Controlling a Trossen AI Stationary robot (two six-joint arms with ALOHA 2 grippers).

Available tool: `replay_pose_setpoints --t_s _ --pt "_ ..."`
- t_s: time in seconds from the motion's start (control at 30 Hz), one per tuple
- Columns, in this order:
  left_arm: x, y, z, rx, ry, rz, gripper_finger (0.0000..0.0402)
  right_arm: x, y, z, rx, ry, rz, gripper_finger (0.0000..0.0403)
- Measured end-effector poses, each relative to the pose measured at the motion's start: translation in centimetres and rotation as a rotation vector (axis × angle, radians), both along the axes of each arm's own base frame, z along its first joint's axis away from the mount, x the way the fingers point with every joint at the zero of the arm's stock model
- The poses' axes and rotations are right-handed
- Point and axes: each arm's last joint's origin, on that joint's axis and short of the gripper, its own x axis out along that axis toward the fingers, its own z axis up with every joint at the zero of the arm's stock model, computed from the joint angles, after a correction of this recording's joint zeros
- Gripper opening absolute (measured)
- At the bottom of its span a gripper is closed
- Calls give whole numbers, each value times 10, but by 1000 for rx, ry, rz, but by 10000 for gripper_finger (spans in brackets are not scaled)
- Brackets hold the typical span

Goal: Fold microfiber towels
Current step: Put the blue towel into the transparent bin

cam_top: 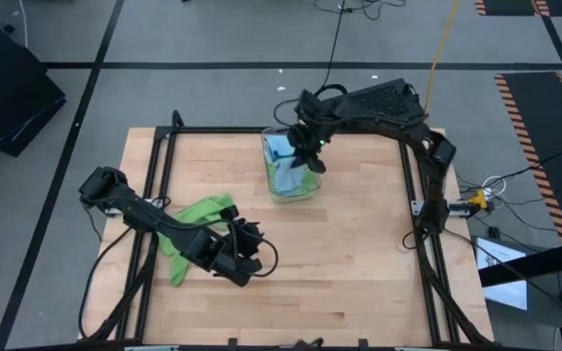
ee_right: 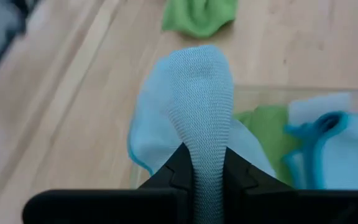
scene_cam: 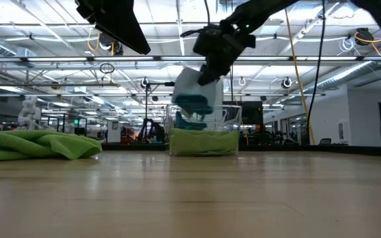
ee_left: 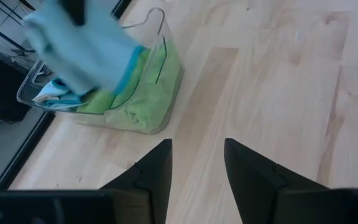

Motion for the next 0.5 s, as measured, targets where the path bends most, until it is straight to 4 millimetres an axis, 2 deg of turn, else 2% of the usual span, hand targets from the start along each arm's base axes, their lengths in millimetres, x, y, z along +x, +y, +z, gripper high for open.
replay_pose_setpoints --t_s 0.1,0.27,0.4,0.5 --pt "0 1 0 0 0 3 147 10 -14 -12 87 101 -30 26" --pt "0 0 0 -1 2 2 147 19 -22 -37 176 304 52 26" --pt "-2 -2 0 2 7 -8 147 22 -25 -50 224 380 86 29" --pt "-2 -3 -1 3 8 -11 147 21 -25 -50 228 387 96 29"
